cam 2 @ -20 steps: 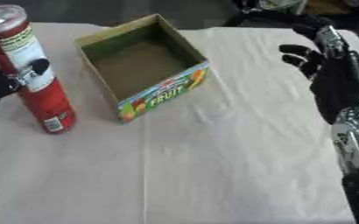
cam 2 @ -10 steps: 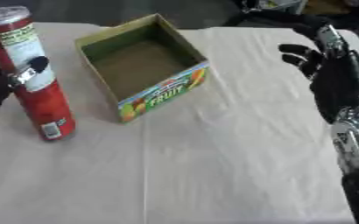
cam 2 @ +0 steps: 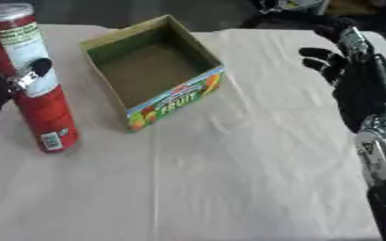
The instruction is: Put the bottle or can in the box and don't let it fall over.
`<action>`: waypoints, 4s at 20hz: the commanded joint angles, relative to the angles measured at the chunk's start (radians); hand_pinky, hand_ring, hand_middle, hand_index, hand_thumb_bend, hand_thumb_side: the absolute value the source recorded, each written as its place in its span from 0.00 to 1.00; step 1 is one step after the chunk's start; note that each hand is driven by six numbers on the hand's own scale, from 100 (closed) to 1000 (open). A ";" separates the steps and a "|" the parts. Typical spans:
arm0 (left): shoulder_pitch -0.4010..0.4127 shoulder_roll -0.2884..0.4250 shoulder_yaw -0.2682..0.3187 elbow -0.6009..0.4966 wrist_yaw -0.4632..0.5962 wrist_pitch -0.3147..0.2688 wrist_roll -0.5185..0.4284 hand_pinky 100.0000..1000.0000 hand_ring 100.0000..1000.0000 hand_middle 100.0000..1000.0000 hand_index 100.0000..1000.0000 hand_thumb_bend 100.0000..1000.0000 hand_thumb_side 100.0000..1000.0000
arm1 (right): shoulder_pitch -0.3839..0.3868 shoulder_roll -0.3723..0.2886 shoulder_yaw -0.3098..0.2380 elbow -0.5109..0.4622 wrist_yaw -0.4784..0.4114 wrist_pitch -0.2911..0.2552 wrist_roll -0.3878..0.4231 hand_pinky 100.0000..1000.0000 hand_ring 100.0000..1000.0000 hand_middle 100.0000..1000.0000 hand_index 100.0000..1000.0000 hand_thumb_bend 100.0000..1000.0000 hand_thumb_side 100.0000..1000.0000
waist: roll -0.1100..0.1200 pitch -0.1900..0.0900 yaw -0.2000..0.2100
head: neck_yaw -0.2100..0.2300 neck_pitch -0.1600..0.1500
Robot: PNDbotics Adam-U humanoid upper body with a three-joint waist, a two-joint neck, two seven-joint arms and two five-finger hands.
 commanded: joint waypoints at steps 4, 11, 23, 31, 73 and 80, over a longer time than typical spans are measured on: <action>-0.055 0.023 0.020 -0.060 -0.009 -0.013 0.039 0.50 0.62 0.24 0.05 0.00 0.52 | -0.008 -0.021 -0.012 -0.023 -0.008 -0.003 -0.002 0.83 0.73 0.88 0.94 0.00 0.68 | 0.005 -0.022 0.005 | -0.005 0.003; -0.146 0.005 0.000 -0.096 -0.018 -0.033 0.094 0.48 0.59 0.23 0.04 0.00 0.48 | -0.010 -0.027 -0.018 -0.023 -0.016 -0.012 -0.006 0.83 0.73 0.88 0.93 0.00 0.68 | 0.006 -0.029 0.006 | -0.010 0.006; -0.296 -0.128 -0.015 0.015 -0.068 -0.070 0.131 0.48 0.58 0.22 0.04 0.00 0.48 | -0.035 -0.025 -0.037 -0.023 -0.032 -0.044 -0.023 0.83 0.73 0.88 0.93 0.00 0.76 | -0.005 -0.028 -0.027 | 0.007 0.004; -0.367 -0.210 0.002 0.148 -0.161 -0.112 0.168 0.49 0.58 0.22 0.04 0.00 0.50 | -0.062 -0.016 -0.055 -0.023 -0.028 -0.063 -0.062 0.83 0.75 0.89 0.94 0.00 0.63 | -0.015 -0.019 -0.068 | 0.036 -0.006; -0.319 -0.189 0.063 0.294 -0.379 -0.181 0.102 0.86 1.00 0.99 0.86 0.59 0.43 | -0.073 -0.017 -0.046 -0.023 -0.051 -0.058 -0.057 0.83 0.74 0.88 0.93 0.00 0.64 | -0.013 -0.020 -0.062 | 0.023 -0.012; -0.242 -0.116 0.048 0.164 -0.305 -0.156 0.084 0.85 1.00 1.00 0.86 0.52 0.40 | -0.059 -0.028 -0.049 -0.023 -0.053 -0.060 -0.059 0.83 0.74 0.88 0.93 0.00 0.63 | -0.007 -0.038 -0.040 | 0.003 0.002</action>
